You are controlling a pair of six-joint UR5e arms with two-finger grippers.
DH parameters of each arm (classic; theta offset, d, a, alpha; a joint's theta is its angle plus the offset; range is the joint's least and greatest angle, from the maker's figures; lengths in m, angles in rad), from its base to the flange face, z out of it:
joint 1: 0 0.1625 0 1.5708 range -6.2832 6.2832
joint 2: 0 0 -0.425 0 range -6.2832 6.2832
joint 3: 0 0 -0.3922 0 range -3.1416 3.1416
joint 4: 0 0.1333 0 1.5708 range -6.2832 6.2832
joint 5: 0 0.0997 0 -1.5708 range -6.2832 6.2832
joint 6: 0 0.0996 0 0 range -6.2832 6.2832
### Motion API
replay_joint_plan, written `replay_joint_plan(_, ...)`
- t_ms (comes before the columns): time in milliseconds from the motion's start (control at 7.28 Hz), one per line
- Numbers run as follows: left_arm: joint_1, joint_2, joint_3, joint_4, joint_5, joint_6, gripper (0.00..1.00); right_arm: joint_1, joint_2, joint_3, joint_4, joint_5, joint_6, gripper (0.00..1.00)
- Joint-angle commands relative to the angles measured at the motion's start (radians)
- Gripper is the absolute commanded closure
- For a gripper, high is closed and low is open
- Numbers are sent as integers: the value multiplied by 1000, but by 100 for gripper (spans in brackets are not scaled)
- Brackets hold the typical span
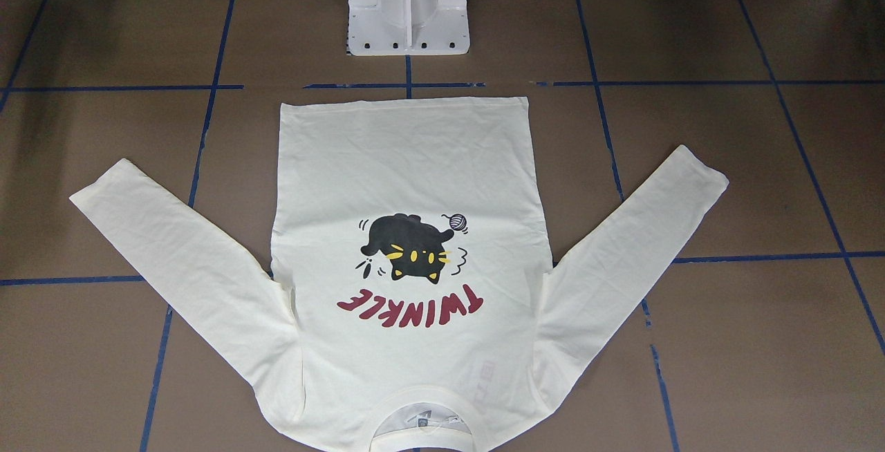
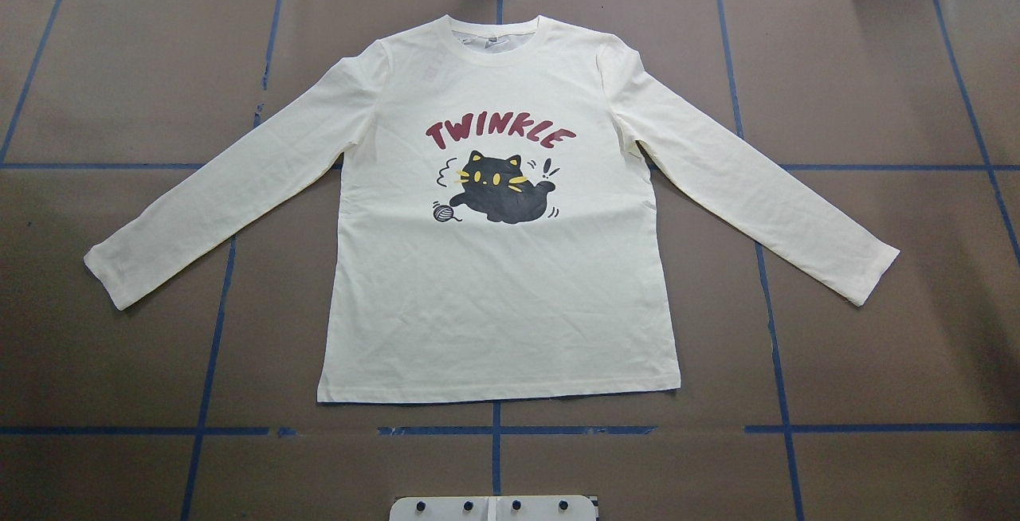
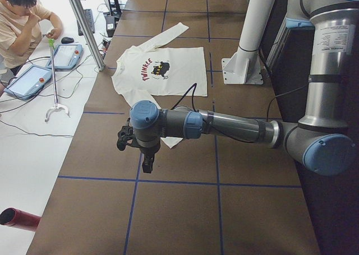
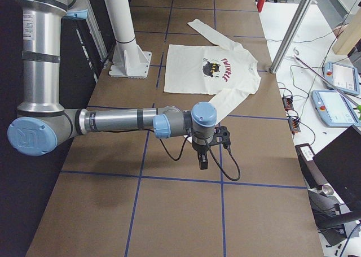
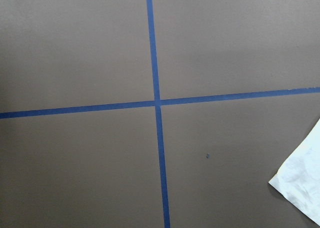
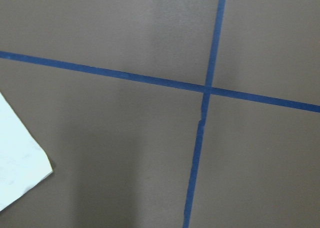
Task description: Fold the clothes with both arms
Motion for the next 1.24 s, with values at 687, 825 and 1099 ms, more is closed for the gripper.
replay_joint_plan(687, -2, 65, -200, 5, 1, -1, 0, -49, -6, -18, 12, 61, -5, 0)
replay_joint_plan(825, -4, 72, -209, -36, -8, 8, 0, -130, -6, -17, 17, 99, 28, 0)
replay_joint_plan(1099, 4, 77, -145, -55, -108, 10, 0, -265, -9, -52, 220, 64, 256, 0)
